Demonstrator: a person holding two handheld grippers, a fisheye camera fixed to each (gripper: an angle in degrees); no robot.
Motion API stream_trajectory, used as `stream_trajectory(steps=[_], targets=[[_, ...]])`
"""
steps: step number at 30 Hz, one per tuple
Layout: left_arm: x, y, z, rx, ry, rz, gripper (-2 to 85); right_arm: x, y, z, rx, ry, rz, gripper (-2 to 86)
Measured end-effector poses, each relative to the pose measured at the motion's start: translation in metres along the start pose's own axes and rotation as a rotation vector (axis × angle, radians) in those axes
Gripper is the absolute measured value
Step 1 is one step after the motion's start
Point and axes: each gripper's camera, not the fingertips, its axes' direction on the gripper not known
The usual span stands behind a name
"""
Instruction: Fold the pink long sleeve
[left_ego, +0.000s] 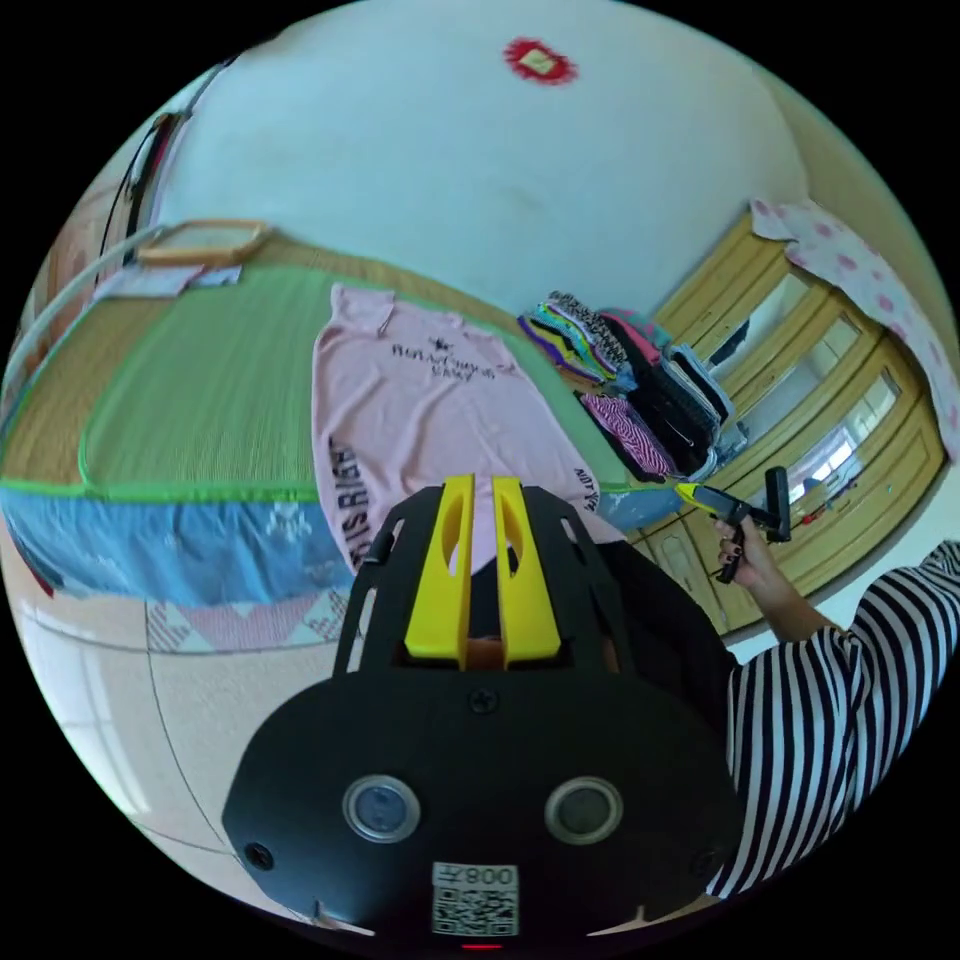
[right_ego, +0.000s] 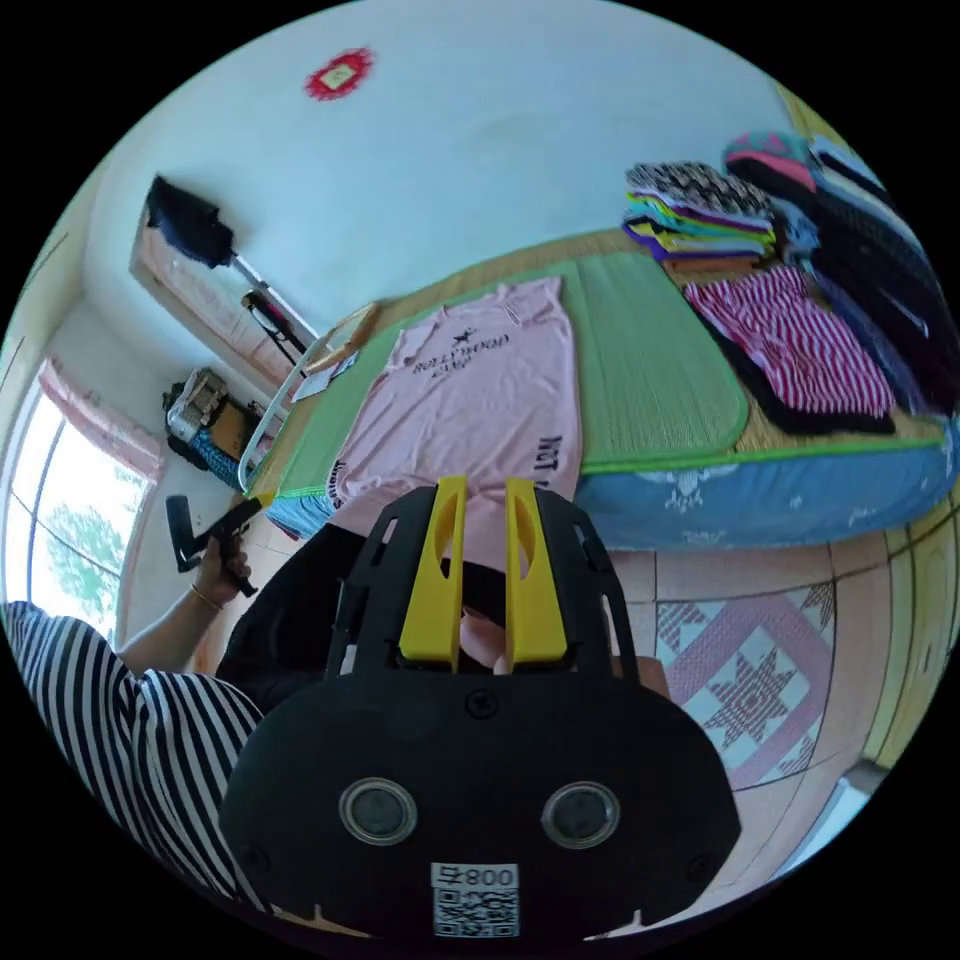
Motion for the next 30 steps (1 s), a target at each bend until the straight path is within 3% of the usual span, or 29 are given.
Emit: stream_trajectory(steps=[11,30], targets=[[-0.143,0.023,0.054,-0.094,0.12,-0.404,7.7,0.184,0.083,0.116,-0.192,-0.194,0.43,9.5],[-0.306,0.036,0.133,-0.22,0.232,-0.743,10.9,0.302,0.157,0.237,-0.266,-0.489,0.634,9.8]])
